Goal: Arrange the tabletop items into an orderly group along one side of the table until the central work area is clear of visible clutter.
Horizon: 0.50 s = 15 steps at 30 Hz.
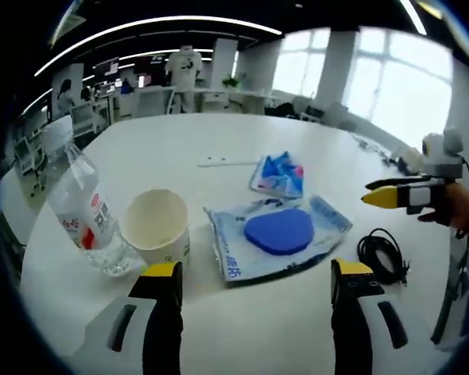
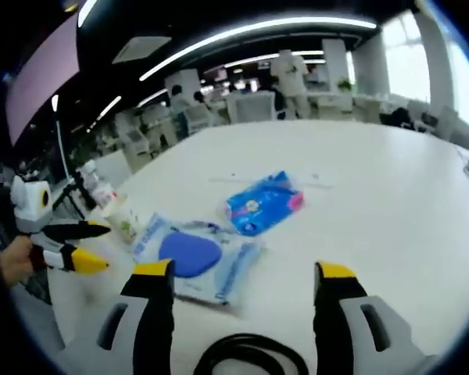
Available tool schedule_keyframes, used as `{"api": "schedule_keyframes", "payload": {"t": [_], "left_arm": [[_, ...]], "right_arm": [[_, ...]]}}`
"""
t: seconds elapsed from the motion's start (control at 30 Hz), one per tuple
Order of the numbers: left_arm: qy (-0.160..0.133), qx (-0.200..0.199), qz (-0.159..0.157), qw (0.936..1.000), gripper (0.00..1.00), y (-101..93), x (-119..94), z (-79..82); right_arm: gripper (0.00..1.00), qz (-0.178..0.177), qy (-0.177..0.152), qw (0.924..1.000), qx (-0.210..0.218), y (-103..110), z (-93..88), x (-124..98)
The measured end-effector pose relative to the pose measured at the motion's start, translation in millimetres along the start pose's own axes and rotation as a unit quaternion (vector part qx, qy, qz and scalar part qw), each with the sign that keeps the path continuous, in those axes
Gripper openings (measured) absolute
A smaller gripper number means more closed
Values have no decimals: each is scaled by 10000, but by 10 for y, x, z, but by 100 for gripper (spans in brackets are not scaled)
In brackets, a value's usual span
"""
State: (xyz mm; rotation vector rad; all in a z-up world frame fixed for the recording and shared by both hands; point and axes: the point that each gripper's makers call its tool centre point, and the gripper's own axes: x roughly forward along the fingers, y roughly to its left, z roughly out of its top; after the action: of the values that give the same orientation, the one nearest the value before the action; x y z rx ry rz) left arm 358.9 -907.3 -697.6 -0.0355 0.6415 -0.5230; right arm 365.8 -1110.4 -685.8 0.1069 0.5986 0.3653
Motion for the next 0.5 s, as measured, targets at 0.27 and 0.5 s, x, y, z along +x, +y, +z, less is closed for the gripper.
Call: {"api": "schedule_keyframes", "payload": {"t": [0.27, 0.5], "left_arm": [[-190, -23, -35, 9998, 84, -105, 44, 189], [-320, -270, 10, 9991, 81, -146, 118, 296]], "right_arm": [[85, 149, -168, 9996, -157, 21, 205, 58], [85, 218, -87, 9992, -313, -50, 289, 135]]}}
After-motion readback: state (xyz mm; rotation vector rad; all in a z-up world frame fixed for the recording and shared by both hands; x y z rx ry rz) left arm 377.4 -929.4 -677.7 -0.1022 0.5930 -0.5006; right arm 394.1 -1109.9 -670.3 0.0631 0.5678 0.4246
